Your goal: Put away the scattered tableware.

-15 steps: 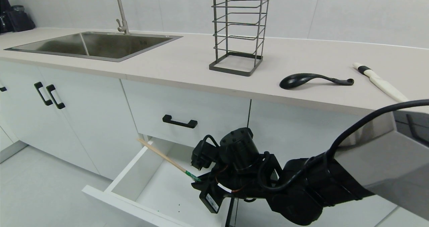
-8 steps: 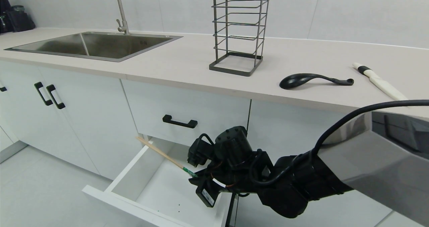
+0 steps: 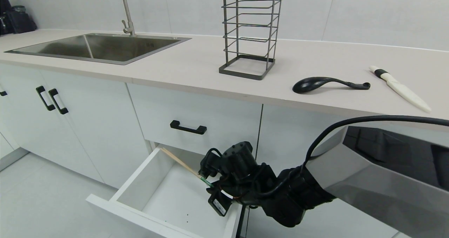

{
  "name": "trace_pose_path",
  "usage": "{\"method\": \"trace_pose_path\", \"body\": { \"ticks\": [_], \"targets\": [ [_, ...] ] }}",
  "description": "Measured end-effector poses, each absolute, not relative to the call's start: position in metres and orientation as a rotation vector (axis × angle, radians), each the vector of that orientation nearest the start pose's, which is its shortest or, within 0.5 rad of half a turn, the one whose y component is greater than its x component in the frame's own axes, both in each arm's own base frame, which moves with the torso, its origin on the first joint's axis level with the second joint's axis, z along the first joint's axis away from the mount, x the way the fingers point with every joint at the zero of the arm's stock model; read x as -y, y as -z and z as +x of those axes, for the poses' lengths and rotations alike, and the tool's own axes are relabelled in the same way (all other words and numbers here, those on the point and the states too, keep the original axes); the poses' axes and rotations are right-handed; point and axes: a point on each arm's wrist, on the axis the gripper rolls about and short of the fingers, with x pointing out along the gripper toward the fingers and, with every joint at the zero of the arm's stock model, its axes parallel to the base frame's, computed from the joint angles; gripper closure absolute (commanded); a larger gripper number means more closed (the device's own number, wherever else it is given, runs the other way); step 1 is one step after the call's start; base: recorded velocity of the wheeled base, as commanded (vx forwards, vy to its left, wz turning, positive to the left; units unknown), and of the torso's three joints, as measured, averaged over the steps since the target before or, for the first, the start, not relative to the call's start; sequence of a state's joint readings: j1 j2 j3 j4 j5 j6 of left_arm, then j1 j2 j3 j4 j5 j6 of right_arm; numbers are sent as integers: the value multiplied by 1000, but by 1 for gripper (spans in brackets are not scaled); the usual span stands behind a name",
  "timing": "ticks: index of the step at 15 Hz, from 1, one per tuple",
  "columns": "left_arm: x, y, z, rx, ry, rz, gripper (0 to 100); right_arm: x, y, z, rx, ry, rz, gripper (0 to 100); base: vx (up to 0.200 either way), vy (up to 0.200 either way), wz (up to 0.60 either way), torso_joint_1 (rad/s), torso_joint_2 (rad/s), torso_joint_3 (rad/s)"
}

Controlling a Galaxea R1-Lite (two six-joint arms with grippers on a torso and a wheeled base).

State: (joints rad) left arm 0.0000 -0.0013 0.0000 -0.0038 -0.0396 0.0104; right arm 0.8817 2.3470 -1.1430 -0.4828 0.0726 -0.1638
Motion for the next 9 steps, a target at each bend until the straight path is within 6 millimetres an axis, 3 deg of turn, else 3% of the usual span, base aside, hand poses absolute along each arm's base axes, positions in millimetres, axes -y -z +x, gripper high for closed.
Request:
{"method": "trace_pose_path", "body": {
  "ticks": [9],
  "targets": [
    [1, -76, -23, 6, 40, 11, 0, -342, 11, 274, -628, -873, -491, 100, 0, 0, 0, 0, 0, 0]
  ]
}}
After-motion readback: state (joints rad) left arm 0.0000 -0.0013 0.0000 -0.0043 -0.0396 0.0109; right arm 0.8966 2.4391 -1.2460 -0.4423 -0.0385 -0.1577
